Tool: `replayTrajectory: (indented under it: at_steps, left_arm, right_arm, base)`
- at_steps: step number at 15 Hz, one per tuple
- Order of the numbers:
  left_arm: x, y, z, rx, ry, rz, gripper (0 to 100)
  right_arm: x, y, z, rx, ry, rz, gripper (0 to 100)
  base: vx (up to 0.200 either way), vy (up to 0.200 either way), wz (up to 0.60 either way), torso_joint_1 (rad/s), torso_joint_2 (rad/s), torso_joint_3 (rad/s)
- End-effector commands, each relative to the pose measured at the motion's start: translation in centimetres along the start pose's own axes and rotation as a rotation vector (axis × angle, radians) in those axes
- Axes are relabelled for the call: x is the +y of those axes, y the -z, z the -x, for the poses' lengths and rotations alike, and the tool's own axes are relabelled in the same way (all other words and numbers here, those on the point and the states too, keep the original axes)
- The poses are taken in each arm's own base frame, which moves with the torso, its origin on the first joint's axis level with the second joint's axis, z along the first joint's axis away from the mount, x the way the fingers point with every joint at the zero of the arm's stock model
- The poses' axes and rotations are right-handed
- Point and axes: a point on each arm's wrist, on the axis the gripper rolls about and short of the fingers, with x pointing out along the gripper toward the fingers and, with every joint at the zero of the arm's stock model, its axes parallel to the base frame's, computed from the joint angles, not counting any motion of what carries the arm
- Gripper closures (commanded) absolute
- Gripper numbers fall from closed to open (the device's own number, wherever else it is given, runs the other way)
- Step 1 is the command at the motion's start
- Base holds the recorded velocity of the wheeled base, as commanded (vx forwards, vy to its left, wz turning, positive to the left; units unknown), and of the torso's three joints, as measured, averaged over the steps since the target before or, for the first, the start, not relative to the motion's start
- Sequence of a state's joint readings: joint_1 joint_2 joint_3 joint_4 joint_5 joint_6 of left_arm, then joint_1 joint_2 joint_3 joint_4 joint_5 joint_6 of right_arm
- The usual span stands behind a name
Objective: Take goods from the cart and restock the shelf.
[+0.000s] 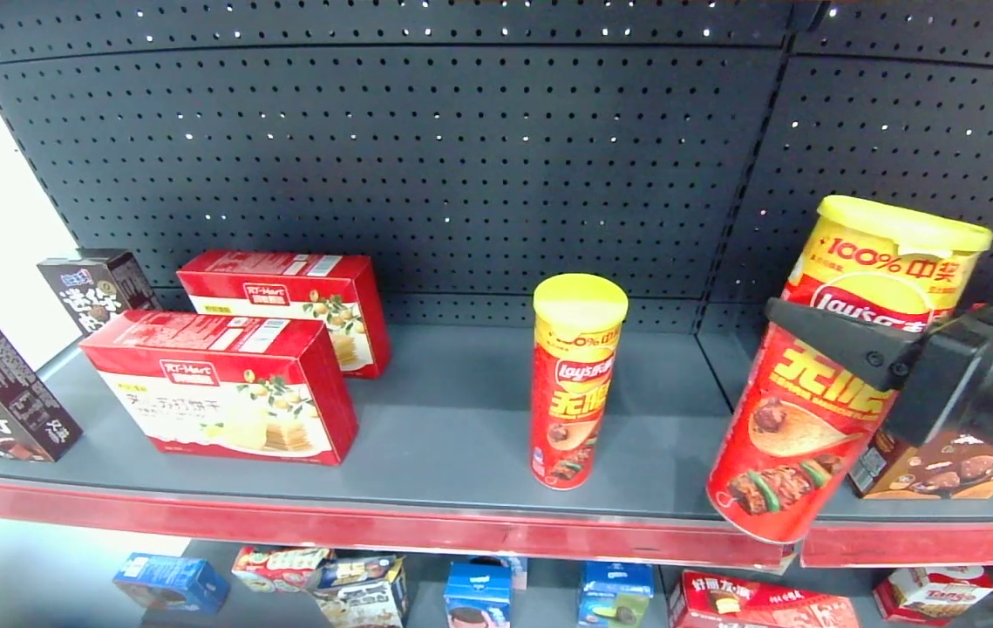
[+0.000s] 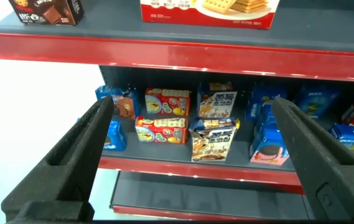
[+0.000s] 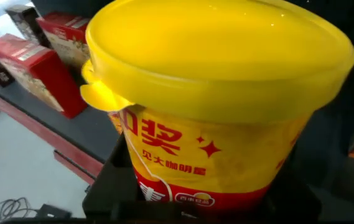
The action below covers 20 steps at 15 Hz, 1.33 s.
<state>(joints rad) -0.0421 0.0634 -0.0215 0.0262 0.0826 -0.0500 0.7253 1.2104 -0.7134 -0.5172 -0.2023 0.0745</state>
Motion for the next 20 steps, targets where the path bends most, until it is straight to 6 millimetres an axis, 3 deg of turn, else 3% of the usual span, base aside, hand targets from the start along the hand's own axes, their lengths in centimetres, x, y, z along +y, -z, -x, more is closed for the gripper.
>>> replayTrajectory:
  at_steps: [1, 2, 7, 11, 20]
  left_arm:
    - [0.0, 0.0, 0.0, 0.002, -0.001, 0.000, 0]
    - [0.0, 0.0, 0.0, 0.002, -0.001, 0.000, 0]
    - [0.0, 0.0, 0.0, 0.002, -0.001, 0.000, 0]
    - [0.0, 0.0, 0.0, 0.002, 0.000, 0.000, 0]
    - [0.0, 0.0, 0.0, 0.002, -0.001, 0.000, 0]
  right_arm:
    - [-0.6, 1.6, -2.2, 0.060, 0.029, 0.017, 100]
    - [-1.5, 2.5, -5.0, 0.051, 0.076, 0.015, 100]
    - [-2.4, 3.0, -9.9, -0.025, 0.051, 0.030, 100]
    - [-4.4, 2.5, -12.8, -0.034, -0.020, 0.056, 100]
    - [-5.6, 1.8, -17.4, -0.037, -0.167, 0.060, 100]
  base:
    - [0.000, 0.000, 0.00, 0.000, 0.00, 0.000]
    - [0.000, 0.000, 0.00, 0.000, 0.00, 0.000]
    - [0.000, 0.000, 0.00, 0.000, 0.00, 0.000]
    - [0.000, 0.000, 0.00, 0.000, 0.00, 0.000]
    - [0.000, 0.000, 0.00, 0.000, 0.00, 0.000]
